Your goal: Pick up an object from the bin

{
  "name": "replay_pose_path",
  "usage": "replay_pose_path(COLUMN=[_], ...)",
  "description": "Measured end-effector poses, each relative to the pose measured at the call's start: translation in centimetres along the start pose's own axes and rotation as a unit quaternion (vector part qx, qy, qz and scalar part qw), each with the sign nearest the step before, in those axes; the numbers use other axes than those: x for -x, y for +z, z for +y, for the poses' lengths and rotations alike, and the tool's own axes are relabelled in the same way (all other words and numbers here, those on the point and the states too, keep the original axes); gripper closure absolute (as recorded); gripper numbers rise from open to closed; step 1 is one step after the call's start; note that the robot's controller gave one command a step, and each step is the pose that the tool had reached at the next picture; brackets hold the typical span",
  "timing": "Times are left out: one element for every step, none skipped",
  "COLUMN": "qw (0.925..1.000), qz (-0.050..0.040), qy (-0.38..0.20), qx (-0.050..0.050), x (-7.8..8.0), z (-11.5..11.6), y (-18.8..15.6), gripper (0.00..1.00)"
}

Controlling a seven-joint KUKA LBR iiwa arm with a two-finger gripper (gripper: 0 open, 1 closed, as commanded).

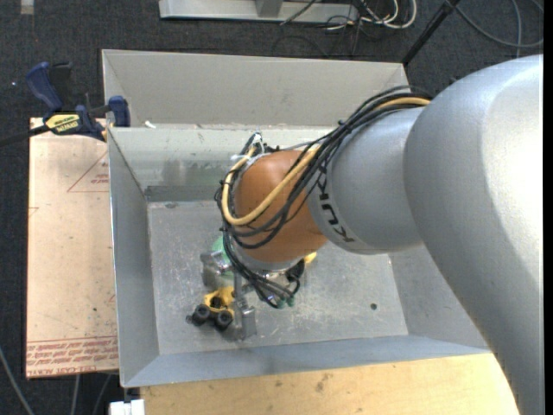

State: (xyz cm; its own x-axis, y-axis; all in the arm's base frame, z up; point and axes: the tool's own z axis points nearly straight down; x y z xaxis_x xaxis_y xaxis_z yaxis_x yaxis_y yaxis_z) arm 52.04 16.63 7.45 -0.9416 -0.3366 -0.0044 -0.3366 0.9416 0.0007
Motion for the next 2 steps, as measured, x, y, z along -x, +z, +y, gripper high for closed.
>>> replay_pose_path(qw=[0.9999, 0.9999], qz=[0.0023, 0.0025], qy=[0.016, 0.016], qx=[0.001, 0.0], x=[-1.02, -1.03], z=[1.47, 1.44], y=[0.48, 0.5], gripper=[1.0, 1.0])
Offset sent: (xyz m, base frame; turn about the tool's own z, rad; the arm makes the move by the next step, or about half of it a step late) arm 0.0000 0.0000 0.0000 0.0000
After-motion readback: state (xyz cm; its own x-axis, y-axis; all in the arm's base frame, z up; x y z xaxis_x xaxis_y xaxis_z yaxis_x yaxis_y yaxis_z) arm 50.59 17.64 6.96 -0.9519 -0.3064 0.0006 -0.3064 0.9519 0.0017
